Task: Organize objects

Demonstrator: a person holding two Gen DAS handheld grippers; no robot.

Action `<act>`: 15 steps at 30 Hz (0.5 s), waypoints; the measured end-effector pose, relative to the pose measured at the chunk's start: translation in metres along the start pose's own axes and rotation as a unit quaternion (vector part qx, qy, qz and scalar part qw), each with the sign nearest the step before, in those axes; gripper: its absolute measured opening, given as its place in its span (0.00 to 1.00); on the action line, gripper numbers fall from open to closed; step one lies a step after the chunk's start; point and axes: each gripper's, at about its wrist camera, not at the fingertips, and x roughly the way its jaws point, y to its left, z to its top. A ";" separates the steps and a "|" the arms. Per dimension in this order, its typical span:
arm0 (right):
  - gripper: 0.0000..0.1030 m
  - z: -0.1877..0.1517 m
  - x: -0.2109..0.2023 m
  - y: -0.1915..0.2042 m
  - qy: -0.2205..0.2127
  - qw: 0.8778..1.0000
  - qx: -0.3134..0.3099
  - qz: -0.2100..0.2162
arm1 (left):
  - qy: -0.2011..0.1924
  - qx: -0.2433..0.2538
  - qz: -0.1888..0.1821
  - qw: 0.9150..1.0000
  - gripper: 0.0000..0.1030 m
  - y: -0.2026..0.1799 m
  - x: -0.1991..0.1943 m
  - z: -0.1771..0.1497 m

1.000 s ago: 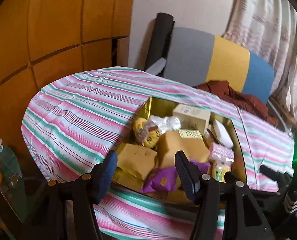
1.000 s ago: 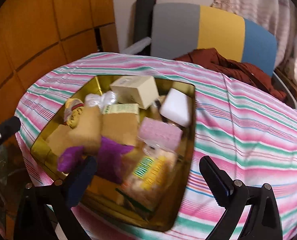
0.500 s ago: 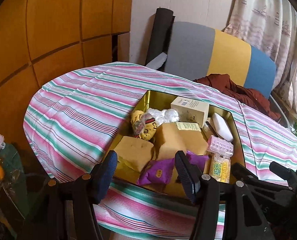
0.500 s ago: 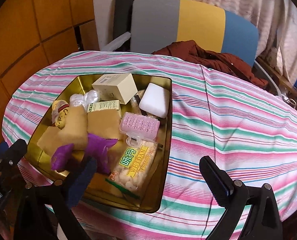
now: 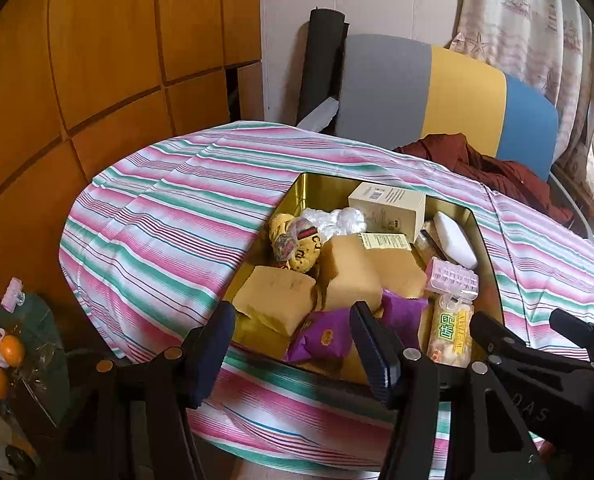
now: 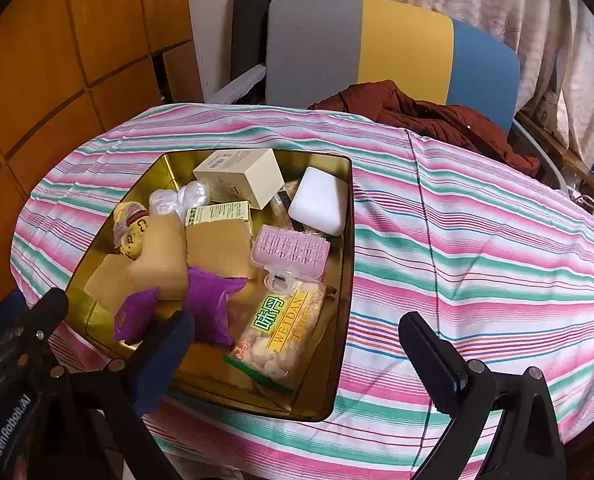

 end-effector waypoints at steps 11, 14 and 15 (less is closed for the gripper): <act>1.00 -0.001 0.003 0.000 0.002 1.000 0.000 -0.002 | 0.014 -0.018 -0.001 1.000 0.59 0.006 0.006 -0.001; 1.00 -0.001 0.004 0.001 0.003 1.000 -0.002 -0.003 | 0.008 -0.018 0.007 1.000 0.59 0.005 0.004 -0.002; 1.00 -0.001 0.004 0.002 0.003 1.000 -0.002 -0.002 | 0.006 -0.016 0.009 1.000 0.59 0.005 0.004 -0.001</act>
